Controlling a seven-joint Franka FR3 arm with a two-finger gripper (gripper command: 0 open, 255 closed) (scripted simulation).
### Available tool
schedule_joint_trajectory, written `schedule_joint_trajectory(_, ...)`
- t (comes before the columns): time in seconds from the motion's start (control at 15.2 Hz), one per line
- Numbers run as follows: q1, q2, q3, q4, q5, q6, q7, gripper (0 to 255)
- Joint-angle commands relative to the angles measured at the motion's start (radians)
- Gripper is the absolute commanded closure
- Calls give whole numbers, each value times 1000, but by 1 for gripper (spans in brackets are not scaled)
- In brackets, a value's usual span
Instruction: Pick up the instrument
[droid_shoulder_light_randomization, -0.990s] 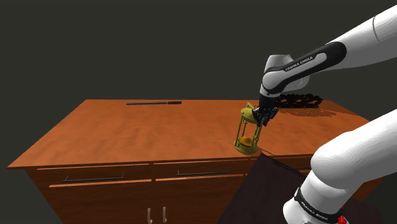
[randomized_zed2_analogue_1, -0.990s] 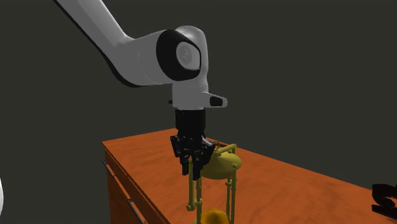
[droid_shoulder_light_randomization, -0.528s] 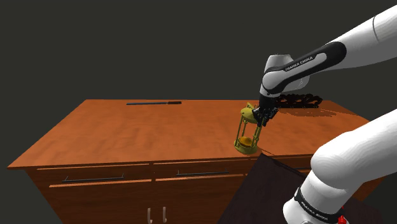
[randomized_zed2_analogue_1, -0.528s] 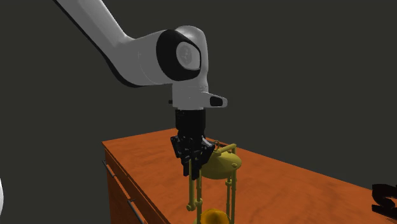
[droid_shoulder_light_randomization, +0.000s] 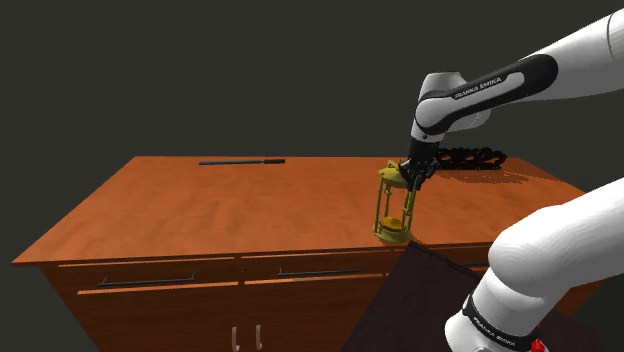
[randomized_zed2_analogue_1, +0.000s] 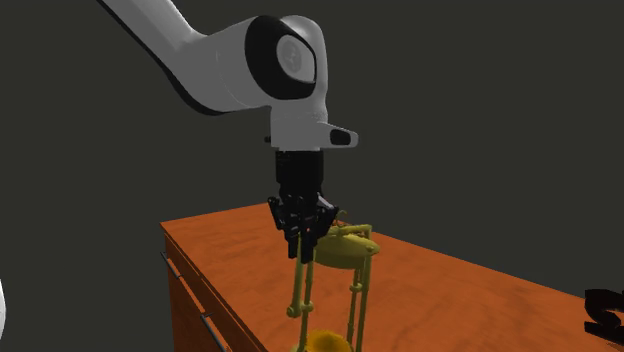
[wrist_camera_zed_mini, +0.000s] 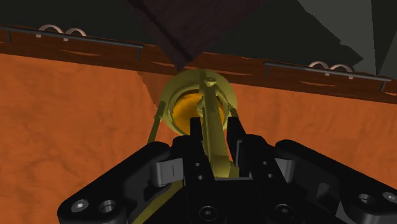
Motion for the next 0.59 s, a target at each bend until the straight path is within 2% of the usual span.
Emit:
schedule_joint_trajectory(0.0,0,-16,4,16,2,-30,0,255)
schedule_joint_trajectory(0.53,2,-59,18,84,10,-142,-2,255)
